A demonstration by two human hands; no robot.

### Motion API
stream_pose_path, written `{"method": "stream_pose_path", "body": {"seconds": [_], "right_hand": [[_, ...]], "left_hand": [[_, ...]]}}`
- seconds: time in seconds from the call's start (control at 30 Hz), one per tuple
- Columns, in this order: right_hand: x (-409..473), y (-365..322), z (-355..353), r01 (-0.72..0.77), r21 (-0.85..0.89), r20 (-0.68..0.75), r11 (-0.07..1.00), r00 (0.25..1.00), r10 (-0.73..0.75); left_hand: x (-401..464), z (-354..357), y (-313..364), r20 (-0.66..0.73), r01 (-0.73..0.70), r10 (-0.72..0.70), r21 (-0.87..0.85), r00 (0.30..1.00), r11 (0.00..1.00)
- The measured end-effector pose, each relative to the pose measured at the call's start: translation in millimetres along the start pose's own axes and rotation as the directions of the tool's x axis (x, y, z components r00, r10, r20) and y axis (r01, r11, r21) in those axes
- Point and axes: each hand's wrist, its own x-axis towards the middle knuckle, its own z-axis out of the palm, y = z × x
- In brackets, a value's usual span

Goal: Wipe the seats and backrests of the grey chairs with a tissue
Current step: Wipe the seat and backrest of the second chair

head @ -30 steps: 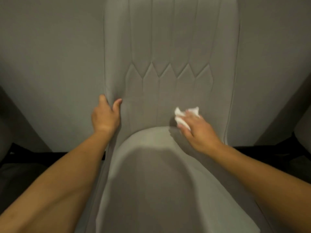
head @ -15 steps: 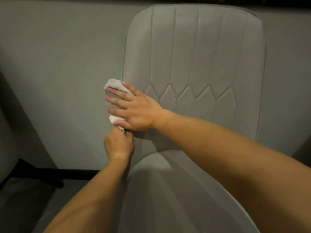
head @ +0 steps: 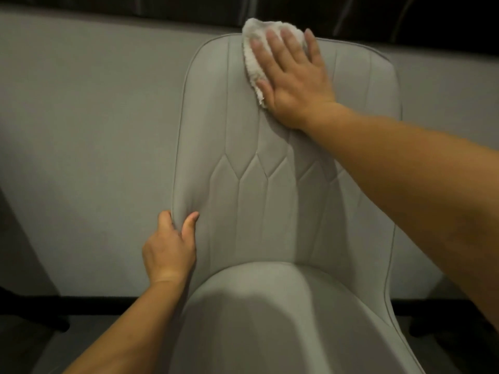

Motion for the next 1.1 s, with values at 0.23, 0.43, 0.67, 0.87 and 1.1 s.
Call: {"method": "stream_pose_path", "body": {"seconds": [0.23, 0.43, 0.67, 0.87, 1.1], "right_hand": [[-35, 10, 10, -0.310, 0.128, -0.006, 0.942, 0.950, 0.313], [-58, -17, 28, -0.346, 0.143, 0.000, 0.927, 0.937, 0.349], [-53, -100, 37, -0.161, 0.268, -0.051, 0.950, 0.982, 0.181], [-86, -134, 50, 0.046, 0.229, -0.061, 0.972, 0.998, -0.032], [-124, -22, 51, 0.244, -0.008, -0.036, 0.970, 0.969, -0.244]], "left_hand": [[0, -3, 1, 0.016, -0.003, 0.003, 0.020, 1.000, 1.000], [-1, -4, 5, 0.031, 0.019, -0.020, 0.019, 0.999, 1.000], [0, -4, 6, 0.039, 0.047, -0.048, 0.039, 0.998, 0.998], [0, -3, 3, 0.044, 0.035, -0.036, 0.030, 0.998, 0.999], [-1, -3, 3, 0.046, 0.041, -0.044, 0.058, 0.998, 0.997]]}}
